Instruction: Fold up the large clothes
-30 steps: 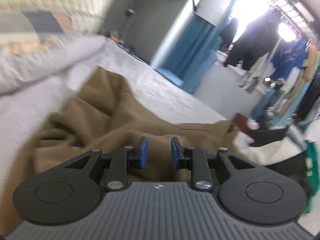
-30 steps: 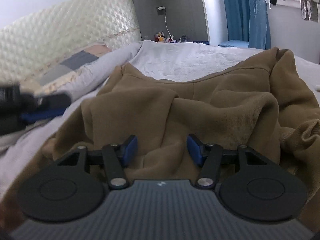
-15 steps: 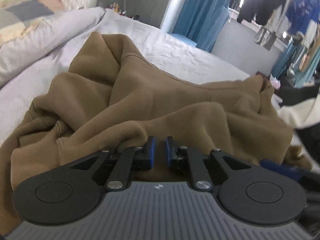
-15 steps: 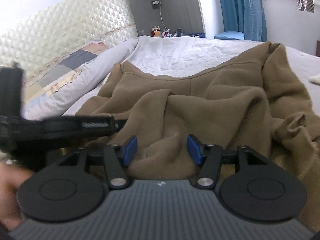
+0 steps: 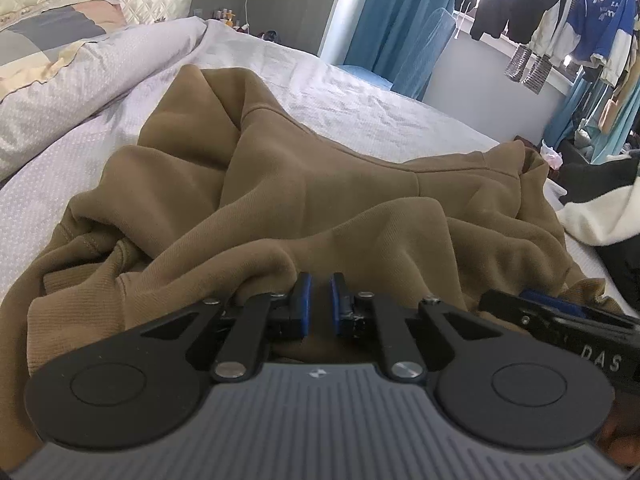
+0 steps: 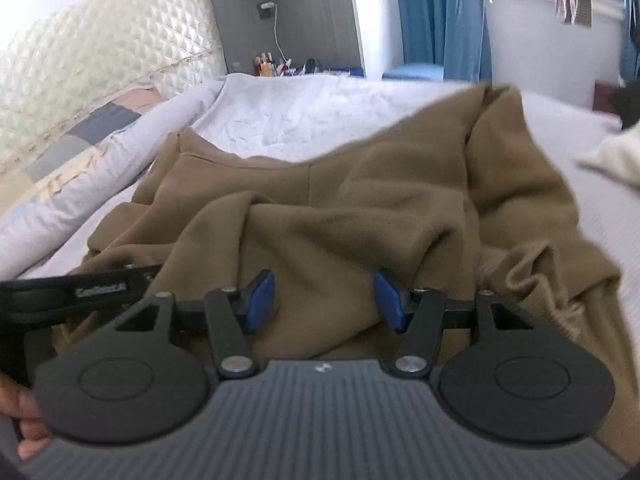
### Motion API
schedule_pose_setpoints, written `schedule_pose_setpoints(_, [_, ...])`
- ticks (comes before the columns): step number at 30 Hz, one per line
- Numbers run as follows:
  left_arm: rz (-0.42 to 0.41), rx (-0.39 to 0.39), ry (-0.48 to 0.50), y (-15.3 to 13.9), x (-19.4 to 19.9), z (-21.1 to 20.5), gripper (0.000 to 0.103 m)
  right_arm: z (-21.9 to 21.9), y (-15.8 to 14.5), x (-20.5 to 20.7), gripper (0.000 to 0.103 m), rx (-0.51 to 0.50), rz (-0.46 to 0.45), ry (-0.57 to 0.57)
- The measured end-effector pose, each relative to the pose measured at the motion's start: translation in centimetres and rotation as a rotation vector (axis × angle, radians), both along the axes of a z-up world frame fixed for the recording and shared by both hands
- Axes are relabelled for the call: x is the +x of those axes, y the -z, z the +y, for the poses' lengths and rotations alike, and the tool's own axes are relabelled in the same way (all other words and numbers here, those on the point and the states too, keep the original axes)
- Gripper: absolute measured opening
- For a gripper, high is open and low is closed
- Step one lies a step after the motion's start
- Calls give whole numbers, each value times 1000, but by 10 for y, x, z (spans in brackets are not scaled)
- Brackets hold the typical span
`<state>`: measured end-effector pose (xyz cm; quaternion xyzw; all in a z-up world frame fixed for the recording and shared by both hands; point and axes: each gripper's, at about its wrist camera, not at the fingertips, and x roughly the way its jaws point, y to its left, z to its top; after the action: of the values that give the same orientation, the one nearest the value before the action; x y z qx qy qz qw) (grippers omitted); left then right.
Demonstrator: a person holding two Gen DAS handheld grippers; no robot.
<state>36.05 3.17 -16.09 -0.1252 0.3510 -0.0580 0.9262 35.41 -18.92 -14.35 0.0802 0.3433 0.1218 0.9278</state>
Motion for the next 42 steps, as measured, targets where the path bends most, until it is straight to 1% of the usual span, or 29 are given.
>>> schedule_pose_setpoints(4, [-14, 3, 3, 6, 3, -1, 14, -11, 11, 12, 56, 93, 40, 3])
schedule_pose_setpoints(6, [-30, -15, 2, 8, 1, 2, 14, -9, 11, 7, 56, 96, 28, 10])
schedule_pose_setpoints(8, [-25, -49, 2, 6, -2, 5, 14, -8, 5, -2, 56, 94, 29, 21])
schedule_pose_setpoints(10, [-18, -104, -5, 0, -7, 12, 14, -12, -7, -12, 58, 99, 51, 27])
schedule_pose_setpoints(12, [-20, -116, -9, -8, -17, 16, 15, -20, -19, -26, 60, 97, 69, 21])
schedule_pose_setpoints(14, [-22, -96, -10, -15, -31, 16, 15, -30, -31, -38, 60, 110, 80, 1])
schedule_pose_setpoints(16, [-23, -58, -7, -24, -48, 16, 17, -44, -48, -51, 60, 134, 103, -14])
schedule_pose_setpoints(17, [-16, -33, -9, -30, -58, 15, 23, -51, -55, -57, 60, 142, 113, -20])
schedule_pose_setpoints(18, [-12, -17, -14, -34, -66, 16, 25, -57, -63, -64, 60, 140, 125, -29])
schedule_pose_setpoints(20, [-14, 2, -27, -45, -86, 21, 25, -71, -77, -78, 60, 129, 177, -72])
schedule_pose_setpoints(21, [-8, 0, -26, -49, -94, 24, 25, -80, -84, -84, 59, 140, 210, -92])
schedule_pose_setpoints(23, [0, -9, -8, -57, -111, 28, 25, -103, -94, -95, 59, 174, 285, -93])
schedule_pose_setpoints(26, [56, 37, 16, -60, -128, 27, 27, -140, -102, -108, 59, 198, 363, -61])
schedule_pose_setpoints(27, [81, 34, 24, -60, -133, 28, 27, -152, -102, -111, 60, 203, 384, -47])
schedule_pose_setpoints(29, [132, 27, 28, -60, -141, 34, 27, -171, -97, -118, 61, 199, 422, -29])
schedule_pose_setpoints(31, [172, 46, 19, -60, -151, 40, 30, -185, -90, -119, 61, 193, 458, -20])
schedule_pose_setpoints(33, [220, 45, -14, -62, -160, 54, 41, -198, -83, -116, 61, 215, 489, -12])
schedule_pose_setpoints(36, [287, 0, -78, -64, -170, 79, 45, -209, -76, -107, 61, 154, 494, -22])
schedule_pose_setpoints(38, [327, -24, -126, -63, -175, 99, 48, -220, -65, -98, 61, 168, 522, -7])
schedule_pose_setpoints(40, [364, -36, -169, -59, -177, 117, 48, -231, -52, -90, 70, 178, 547, -13])
schedule_pose_setpoints(42, [398, -43, -227, -53, -178, 132, 48, -241, -38, -83, 71, 189, 575, -12])
